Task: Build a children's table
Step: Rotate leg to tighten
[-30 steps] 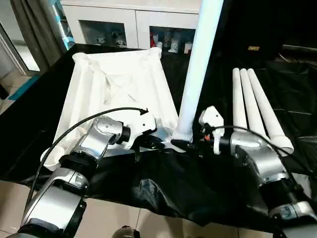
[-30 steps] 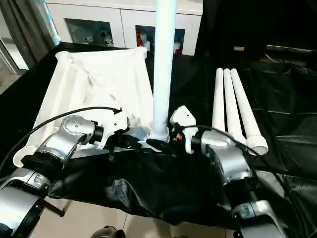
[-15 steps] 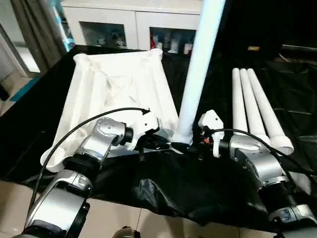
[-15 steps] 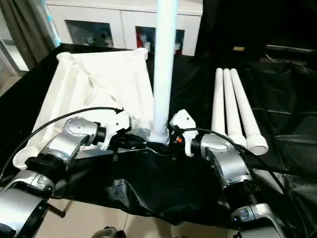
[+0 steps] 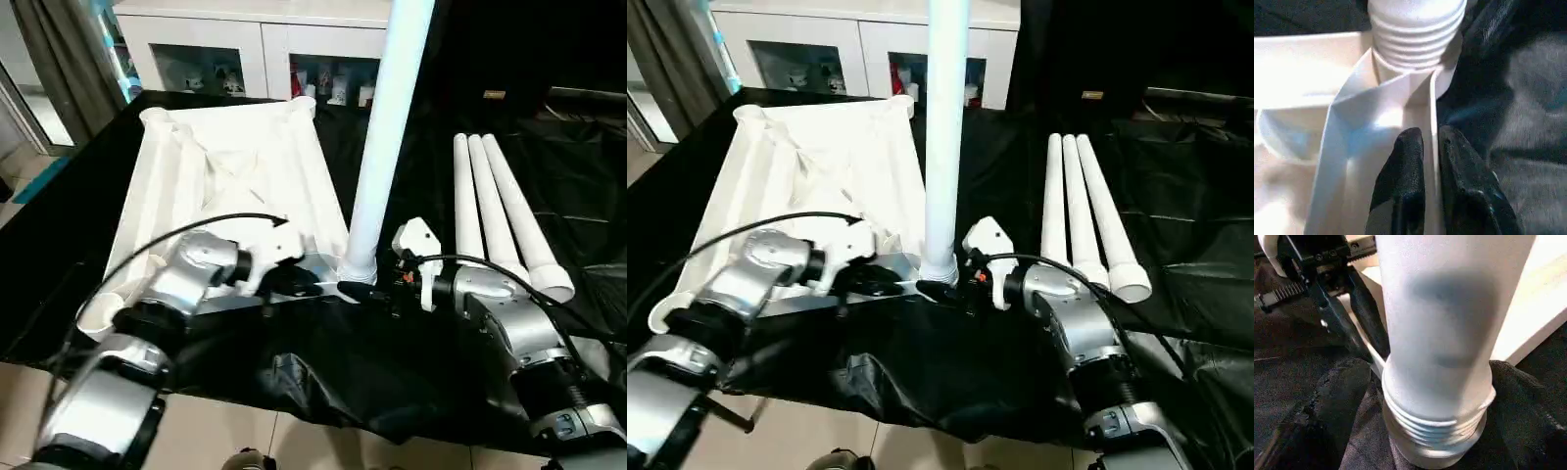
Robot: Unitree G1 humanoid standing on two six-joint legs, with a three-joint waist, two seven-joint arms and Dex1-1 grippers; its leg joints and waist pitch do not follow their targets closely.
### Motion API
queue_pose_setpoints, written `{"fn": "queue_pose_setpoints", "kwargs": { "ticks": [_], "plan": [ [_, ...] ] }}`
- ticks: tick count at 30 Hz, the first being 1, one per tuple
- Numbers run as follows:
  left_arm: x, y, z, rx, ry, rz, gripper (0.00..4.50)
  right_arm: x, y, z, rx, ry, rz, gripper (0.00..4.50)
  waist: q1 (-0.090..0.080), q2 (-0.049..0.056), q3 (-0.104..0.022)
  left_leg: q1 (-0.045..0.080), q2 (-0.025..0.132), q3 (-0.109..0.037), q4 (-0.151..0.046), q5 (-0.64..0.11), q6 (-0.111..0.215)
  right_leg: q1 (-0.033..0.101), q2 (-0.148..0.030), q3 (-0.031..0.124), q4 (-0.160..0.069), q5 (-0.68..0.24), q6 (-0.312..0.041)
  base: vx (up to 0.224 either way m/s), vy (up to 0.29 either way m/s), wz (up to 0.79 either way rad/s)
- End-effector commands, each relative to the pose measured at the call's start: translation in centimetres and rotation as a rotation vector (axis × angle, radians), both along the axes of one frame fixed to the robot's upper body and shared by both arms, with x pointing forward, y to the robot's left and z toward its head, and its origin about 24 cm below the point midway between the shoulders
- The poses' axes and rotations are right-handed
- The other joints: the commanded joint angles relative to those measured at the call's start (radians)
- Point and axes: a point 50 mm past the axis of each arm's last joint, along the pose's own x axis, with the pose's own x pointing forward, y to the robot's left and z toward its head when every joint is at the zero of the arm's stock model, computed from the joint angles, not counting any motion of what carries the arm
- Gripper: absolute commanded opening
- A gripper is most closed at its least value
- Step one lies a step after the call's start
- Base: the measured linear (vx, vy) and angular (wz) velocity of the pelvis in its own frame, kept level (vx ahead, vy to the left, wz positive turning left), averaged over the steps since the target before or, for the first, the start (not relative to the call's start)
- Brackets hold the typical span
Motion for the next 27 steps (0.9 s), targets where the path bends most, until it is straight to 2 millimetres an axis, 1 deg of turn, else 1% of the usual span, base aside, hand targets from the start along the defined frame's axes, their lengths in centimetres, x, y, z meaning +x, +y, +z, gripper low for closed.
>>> {"fn": "queue_pose_setpoints", "kwargs": {
  "ticks": [1, 3, 8, 11, 12, 15, 16, 18, 19, 21, 22, 24, 27],
  "plan": [
    [0.1, 0.2, 0.7, -0.012, -0.016, -0.002, 0.92, -0.1, -0.3, -0.1, -0.003, 0.01, -0.015, 4.07, 0.0, -0.006, -0.084, 0.027, 0.049, -0.026, -0.06, -0.099, 0.074, 0.056, -0.083, 0.047, -0.058, 0.027, -0.254, 0.0, 0.0, 0.0],
    [0.1, 0.2, 0.7, -0.013, -0.019, -0.003, 0.92, -0.1, -0.3, -0.2, -0.001, 0.012, -0.015, 4.07, 0.001, -0.006, -0.084, 0.028, 0.049, -0.026, -0.06, -0.104, 0.072, 0.055, -0.084, 0.047, -0.059, 0.016, -0.254, 0.0, 0.0, 0.0],
    [-0.1, 0.1, 0.2, -0.037, 0.009, 0.0, 0.92, 0.0, -0.2, -0.1, -0.001, 0.01, -0.013, 4.07, 0.001, -0.007, -0.085, 0.026, 0.047, -0.025, -0.058, -0.099, 0.074, 0.056, -0.083, 0.047, -0.058, 0.026, -0.254, 0.0, 0.0, 0.0],
    [-0.2, 0.2, -0.1, -0.031, 0.017, 0.005, 0.92, 0.1, -0.2, -0.1, 0.0, 0.009, -0.013, 4.07, 0.0, -0.004, -0.085, 0.026, 0.047, -0.026, -0.058, -0.098, 0.075, 0.056, -0.082, 0.047, -0.058, 0.029, -0.254, 0.0, 0.0, 0.0],
    [-0.2, 0.3, -0.3, -0.022, 0.022, 0.006, 0.64, 0.1, -0.2, 0.0, 0.001, 0.008, -0.013, 4.07, 0.0, -0.005, -0.085, 0.027, 0.047, -0.026, -0.058, -0.1, 0.075, 0.056, -0.082, 0.047, -0.058, 0.029, -0.253, 0.0, 0.0, 0.0],
    [-0.2, 0.5, -0.5, -0.013, 0.036, 0.014, 0.53, 0.1, -0.2, 0.0, 0.0, 0.007, -0.014, 4.07, -0.001, -0.004, -0.086, 0.026, 0.046, -0.026, -0.058, -0.099, 0.076, 0.057, -0.082, 0.046, -0.058, 0.033, -0.252, 0.0, 0.0, 0.0],
    [-0.2, 0.5, -0.5, -0.013, 0.037, 0.013, 0.32, 0.1, -0.2, 0.0, 0.0, 0.007, -0.014, 4.07, -0.002, -0.005, -0.086, 0.026, 0.047, -0.027, -0.058, -0.1, 0.075, 0.057, -0.082, 0.046, -0.058, 0.034, -0.254, 0.0, 0.0, 0.0],
    [-0.3, 0.7, -0.6, -0.001, 0.039, 0.011, 0.18, 0.2, -0.2, 0.0, 0.0, 0.006, -0.015, 4.07, -0.002, -0.004, -0.087, 0.027, 0.047, -0.026, -0.057, -0.099, 0.075, 0.057, -0.082, 0.046, -0.057, 0.037, -0.256, 0.0, 0.0, 0.0],
    [-0.3, 0.7, -0.6, 0.005, 0.039, 0.011, 0.18, 0.2, -0.2, 0.0, -0.001, 0.005, -0.015, 4.07, -0.002, -0.004, -0.087, 0.026, 0.047, -0.026, -0.057, -0.097, 0.076, 0.057, -0.082, 0.047, -0.056, 0.042, -0.257, 0.0, 0.0, 0.0],
    [-0.3, 0.9, -0.7, 0.011, 0.041, 0.014, 0.04, 0.2, -0.2, 0.1, -0.001, 0.004, -0.015, 4.07, -0.003, -0.004, -0.086, 0.026, 0.047, -0.026, -0.058, -0.099, 0.076, 0.057, -0.082, 0.046, -0.057, 0.041, -0.259, 0.0, 0.0, 0.0],
    [-0.2, 0.9, -0.7, 0.013, 0.041, 0.016, 0.04, 0.3, -0.1, 0.1, -0.001, 0.003, -0.015, 4.07, -0.003, -0.006, -0.086, 0.027, 0.047, -0.026, -0.057, -0.1, 0.076, 0.057, -0.082, 0.046, -0.057, 0.04, -0.259, 0.0, 0.0, 0.0],
    [-0.2, 0.9, -0.6, 0.011, 0.042, 0.018, 0.04, 0.4, -0.1, 0.1, 0.0, 0.001, -0.014, 4.07, -0.003, -0.005, -0.086, 0.027, 0.047, -0.026, -0.058, -0.1, 0.077, 0.057, -0.082, 0.046, -0.057, 0.035, -0.259, 0.0, 0.0, 0.0],
    [-0.1, 0.8, -0.5, -0.005, 0.038, 0.021, 0.04, 0.4, 0.1, 0.2, -0.009, -0.001, -0.001, 4.07, -0.003, -0.006, -0.085, 0.027, 0.047, -0.026, -0.058, -0.104, 0.074, 0.057, -0.083, 0.046, -0.058, 0.026, -0.258, 0.0, 0.0, 0.0]
  ]
}}
